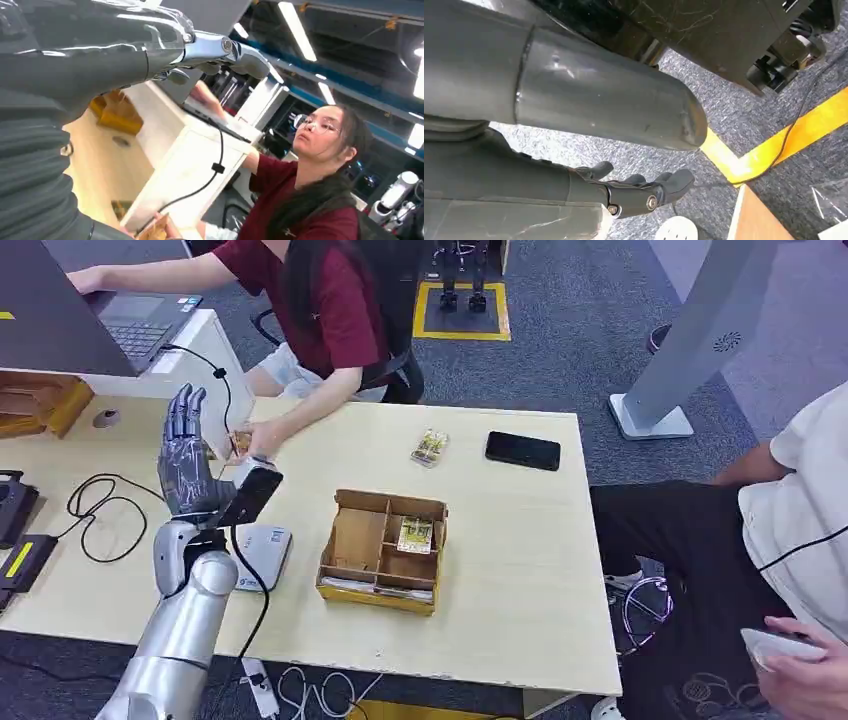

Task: Pass the card to the sensor for recognition and then transmit it.

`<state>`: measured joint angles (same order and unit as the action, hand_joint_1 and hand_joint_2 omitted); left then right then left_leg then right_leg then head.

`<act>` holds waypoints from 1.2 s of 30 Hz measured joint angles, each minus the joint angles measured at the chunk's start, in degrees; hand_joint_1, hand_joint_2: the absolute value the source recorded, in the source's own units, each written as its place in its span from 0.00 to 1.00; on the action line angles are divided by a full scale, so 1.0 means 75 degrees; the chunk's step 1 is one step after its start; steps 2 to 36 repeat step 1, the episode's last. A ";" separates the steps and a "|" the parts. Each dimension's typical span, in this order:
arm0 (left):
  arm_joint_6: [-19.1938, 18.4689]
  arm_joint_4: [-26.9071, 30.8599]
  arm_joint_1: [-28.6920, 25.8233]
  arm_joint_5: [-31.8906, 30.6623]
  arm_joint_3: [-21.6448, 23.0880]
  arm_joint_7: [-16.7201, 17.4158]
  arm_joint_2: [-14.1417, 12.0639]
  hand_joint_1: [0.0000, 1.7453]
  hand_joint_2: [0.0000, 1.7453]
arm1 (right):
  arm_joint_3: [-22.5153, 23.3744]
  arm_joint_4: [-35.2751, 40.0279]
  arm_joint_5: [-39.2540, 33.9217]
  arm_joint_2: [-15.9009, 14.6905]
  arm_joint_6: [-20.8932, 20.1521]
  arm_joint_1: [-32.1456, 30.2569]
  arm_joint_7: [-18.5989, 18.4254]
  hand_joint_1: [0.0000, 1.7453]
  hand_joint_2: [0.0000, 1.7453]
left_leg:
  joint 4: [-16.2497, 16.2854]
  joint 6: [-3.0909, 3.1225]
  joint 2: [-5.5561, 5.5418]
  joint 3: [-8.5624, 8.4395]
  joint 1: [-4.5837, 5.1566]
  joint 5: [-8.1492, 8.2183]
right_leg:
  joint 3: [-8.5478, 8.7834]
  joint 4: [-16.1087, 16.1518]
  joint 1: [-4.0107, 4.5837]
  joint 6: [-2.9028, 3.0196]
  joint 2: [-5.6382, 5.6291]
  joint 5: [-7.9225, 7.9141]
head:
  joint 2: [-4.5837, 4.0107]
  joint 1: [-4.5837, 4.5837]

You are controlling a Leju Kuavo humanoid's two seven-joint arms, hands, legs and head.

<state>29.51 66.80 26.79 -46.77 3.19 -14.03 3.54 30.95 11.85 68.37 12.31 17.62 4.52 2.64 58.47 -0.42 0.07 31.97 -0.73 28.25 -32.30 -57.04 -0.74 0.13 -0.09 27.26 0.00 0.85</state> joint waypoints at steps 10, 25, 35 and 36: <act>0.0052 0.0066 -0.0050 0.0015 -0.0064 -0.0035 0.0000 0.00 1.00 | 0.0000 0.0000 0.0000 0.0003 0.0023 -0.0005 0.0000 0.00 0.00 | 0.0000 0.0000 0.0000 0.0000 0.0000 0.0000 | 0.0000 0.0000 0.0000 0.0000 0.0000 0.0000 | 0.0000 0.0000; 0.0052 0.0066 -0.0050 0.0015 -0.0064 -0.0035 0.0000 0.00 1.00 | 0.0000 0.0000 0.0000 0.0003 0.0023 -0.0005 0.0000 0.00 0.00 | 0.0000 0.0000 0.0000 0.0000 0.0000 0.0000 | 0.0000 0.0000 0.0000 0.0000 0.0000 0.0000 | 0.0000 0.0000; 0.0052 0.0066 -0.0050 0.0015 -0.0064 -0.0035 0.0000 0.00 1.00 | 0.0000 0.0000 0.0000 0.0003 0.0023 -0.0005 0.0000 0.00 0.00 | 0.0000 0.0000 0.0000 0.0000 0.0000 0.0000 | 0.0000 0.0000 0.0000 0.0000 0.0000 0.0000 | 0.0000 0.0000; 0.0052 0.0066 -0.0050 0.0015 -0.0064 -0.0035 0.0000 0.00 1.00 | 0.0000 0.0000 0.0000 0.0003 0.0023 -0.0005 0.0000 0.00 0.00 | 0.0000 0.0000 0.0000 0.0000 0.0000 0.0000 | 0.0000 0.0000 0.0000 0.0000 0.0000 0.0000 | 0.0000 0.0000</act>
